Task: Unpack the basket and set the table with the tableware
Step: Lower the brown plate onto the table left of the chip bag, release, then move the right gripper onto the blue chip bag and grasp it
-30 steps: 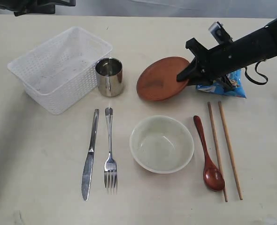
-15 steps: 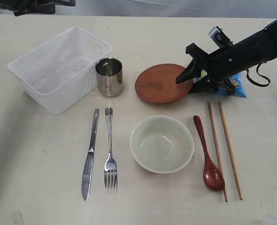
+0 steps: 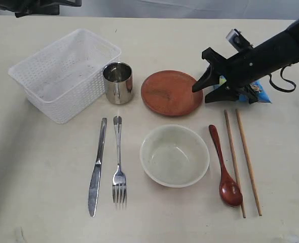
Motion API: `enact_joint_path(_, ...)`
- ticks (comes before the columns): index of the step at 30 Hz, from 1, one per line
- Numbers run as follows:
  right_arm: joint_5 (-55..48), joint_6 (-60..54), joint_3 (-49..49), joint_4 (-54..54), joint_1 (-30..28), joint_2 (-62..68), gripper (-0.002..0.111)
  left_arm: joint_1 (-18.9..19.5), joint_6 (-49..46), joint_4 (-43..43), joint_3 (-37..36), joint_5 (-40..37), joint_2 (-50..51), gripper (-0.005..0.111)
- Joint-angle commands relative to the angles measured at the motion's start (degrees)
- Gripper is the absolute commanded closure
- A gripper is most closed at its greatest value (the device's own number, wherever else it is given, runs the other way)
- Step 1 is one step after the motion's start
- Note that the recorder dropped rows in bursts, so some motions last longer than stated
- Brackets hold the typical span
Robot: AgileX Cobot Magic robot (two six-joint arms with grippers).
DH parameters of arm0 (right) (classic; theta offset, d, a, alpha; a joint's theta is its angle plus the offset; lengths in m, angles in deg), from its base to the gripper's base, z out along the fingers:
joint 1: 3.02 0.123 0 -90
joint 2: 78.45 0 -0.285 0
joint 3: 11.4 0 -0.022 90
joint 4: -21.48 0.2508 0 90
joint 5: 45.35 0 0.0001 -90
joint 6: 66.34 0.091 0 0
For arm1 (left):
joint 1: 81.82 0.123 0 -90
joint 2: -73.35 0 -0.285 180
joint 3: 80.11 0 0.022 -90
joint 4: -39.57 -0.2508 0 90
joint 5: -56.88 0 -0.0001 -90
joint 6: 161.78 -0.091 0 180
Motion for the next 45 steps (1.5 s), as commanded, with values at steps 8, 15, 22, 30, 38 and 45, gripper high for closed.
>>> enact_joint_path(8,0.3,10.4,-7.0,-27.7,-0.2,-12.9,0.059,-0.4,-2.7,-1.6,0.1,-2.8,-0.5,0.045)
enact_joint_path(15,1.6,20.1,-9.7,-50.0,3.5,-11.3,0.036,-0.4,-5.8,-1.5,0.0,-5.3,-0.5,0.045)
enact_joint_path(22,8.3,19.8,-9.9,-52.7,7.6,-7.5,0.036,-0.4,-16.5,3.1,-5.0,-4.7,-0.5,0.045)
enact_joint_path(30,10.8,20.7,-10.1,-53.0,9.1,-3.4,0.036,-0.4,-21.8,6.7,-6.9,-4.9,-0.5,0.045)
enact_joint_path(38,11.0,22.9,-10.1,-55.1,9.1,-0.1,0.065,-0.4,-21.8,7.1,-6.9,-5.1,-0.5,0.045)
enact_joint_path(45,9.3,22.9,-10.1,-55.1,9.1,-0.1,0.108,-0.4,-21.8,7.1,-6.9,-5.1,-0.5,0.045)
